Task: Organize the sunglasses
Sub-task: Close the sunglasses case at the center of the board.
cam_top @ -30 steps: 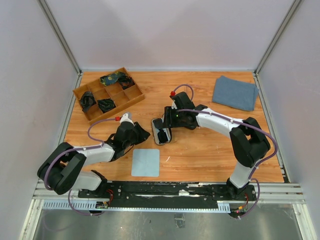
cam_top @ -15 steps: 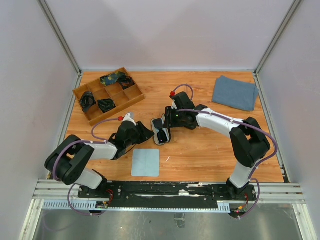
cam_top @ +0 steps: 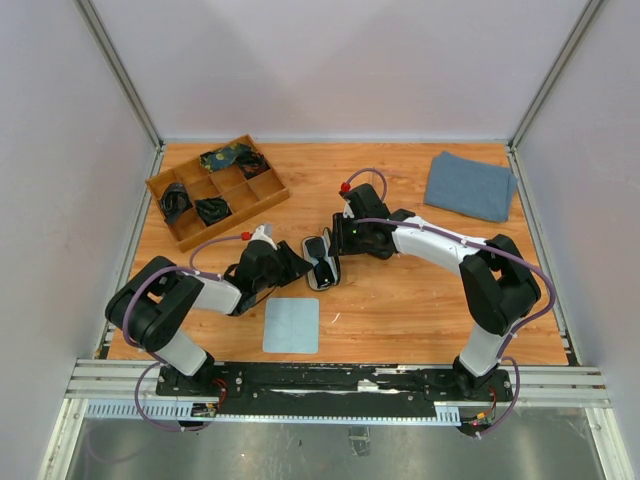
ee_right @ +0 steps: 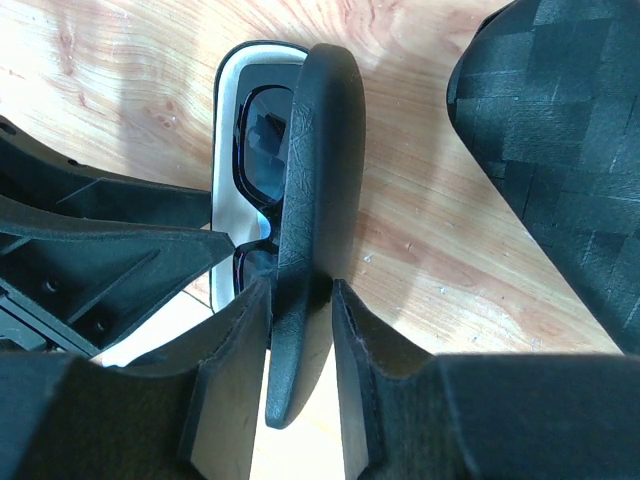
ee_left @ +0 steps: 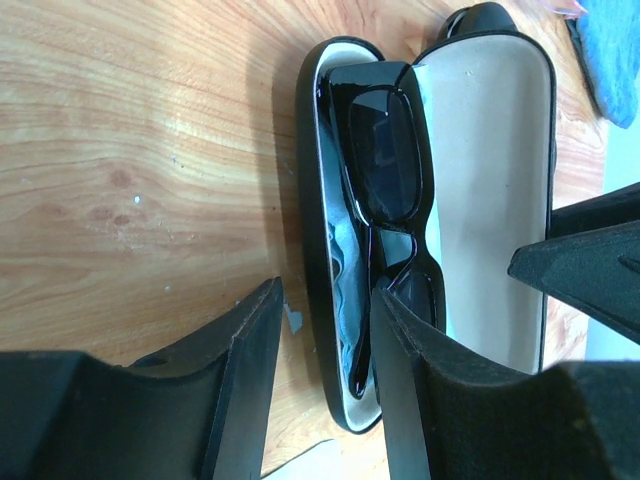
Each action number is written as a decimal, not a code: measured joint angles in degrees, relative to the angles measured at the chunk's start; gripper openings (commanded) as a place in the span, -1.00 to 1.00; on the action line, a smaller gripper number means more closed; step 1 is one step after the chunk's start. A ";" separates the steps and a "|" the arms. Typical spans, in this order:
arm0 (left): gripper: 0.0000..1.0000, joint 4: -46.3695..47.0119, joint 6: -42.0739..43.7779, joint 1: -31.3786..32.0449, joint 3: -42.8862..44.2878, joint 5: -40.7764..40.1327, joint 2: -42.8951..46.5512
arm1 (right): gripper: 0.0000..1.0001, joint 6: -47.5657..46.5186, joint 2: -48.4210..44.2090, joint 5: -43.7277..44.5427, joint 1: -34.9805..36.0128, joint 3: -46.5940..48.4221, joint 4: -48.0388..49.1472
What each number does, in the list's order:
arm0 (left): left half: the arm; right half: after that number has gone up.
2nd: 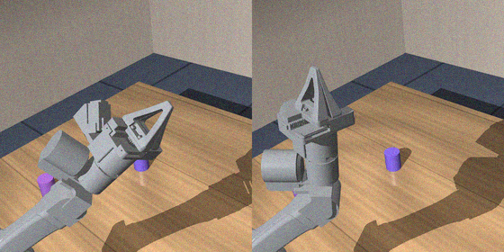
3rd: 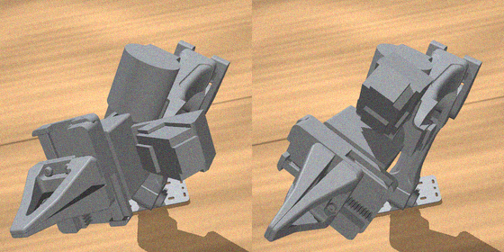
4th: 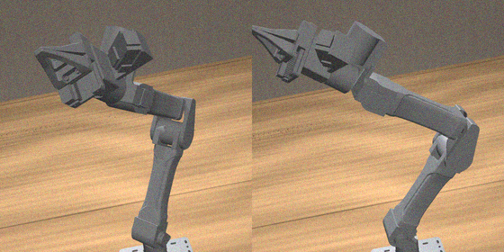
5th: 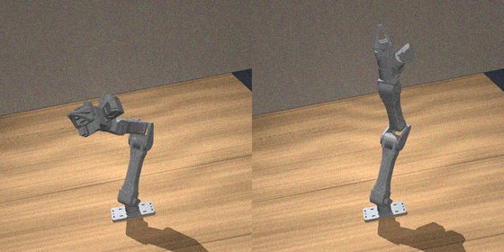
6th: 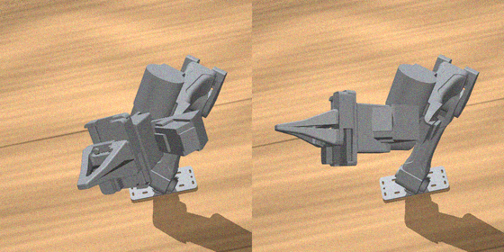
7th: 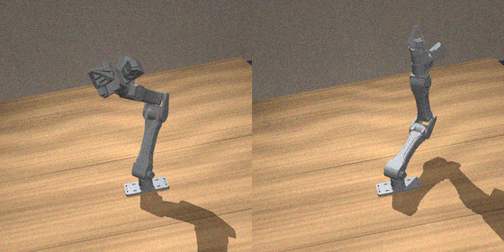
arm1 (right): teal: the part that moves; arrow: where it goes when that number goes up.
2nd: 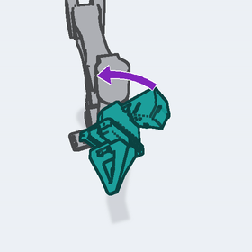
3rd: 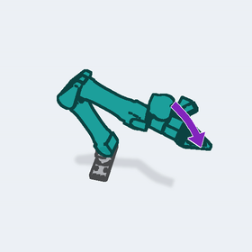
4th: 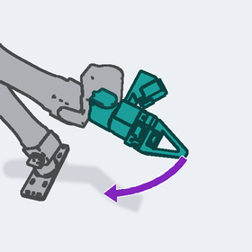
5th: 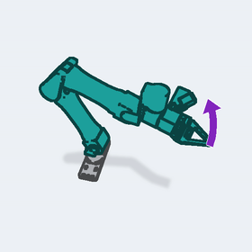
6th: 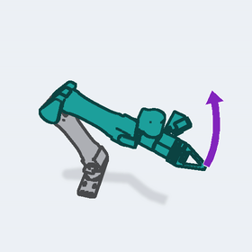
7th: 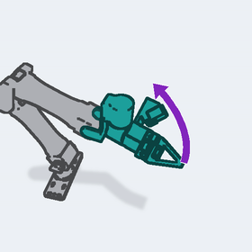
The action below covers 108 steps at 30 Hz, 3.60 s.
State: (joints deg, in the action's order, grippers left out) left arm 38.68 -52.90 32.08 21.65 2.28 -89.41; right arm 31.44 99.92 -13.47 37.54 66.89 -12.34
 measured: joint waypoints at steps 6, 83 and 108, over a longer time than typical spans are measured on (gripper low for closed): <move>-0.08 1.77 -0.15 -0.09 0.52 0.48 -1.27 | -0.48 -0.02 0.00 0.02 0.00 0.00 0.00; -0.36 -9.77 2.38 1.44 7.93 -3.63 -1.68 | -0.64 -2.14 2.95 10.29 4.96 6.88 -8.66; -0.36 -11.78 2.58 1.51 8.85 -4.37 -1.97 | -0.40 -2.54 3.21 10.62 7.26 8.09 -8.96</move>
State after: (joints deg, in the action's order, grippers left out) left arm 26.89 -50.33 33.58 30.50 -2.09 -91.37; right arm 28.91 103.13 -2.85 44.80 74.98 -21.30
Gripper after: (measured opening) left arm 0.327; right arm 0.288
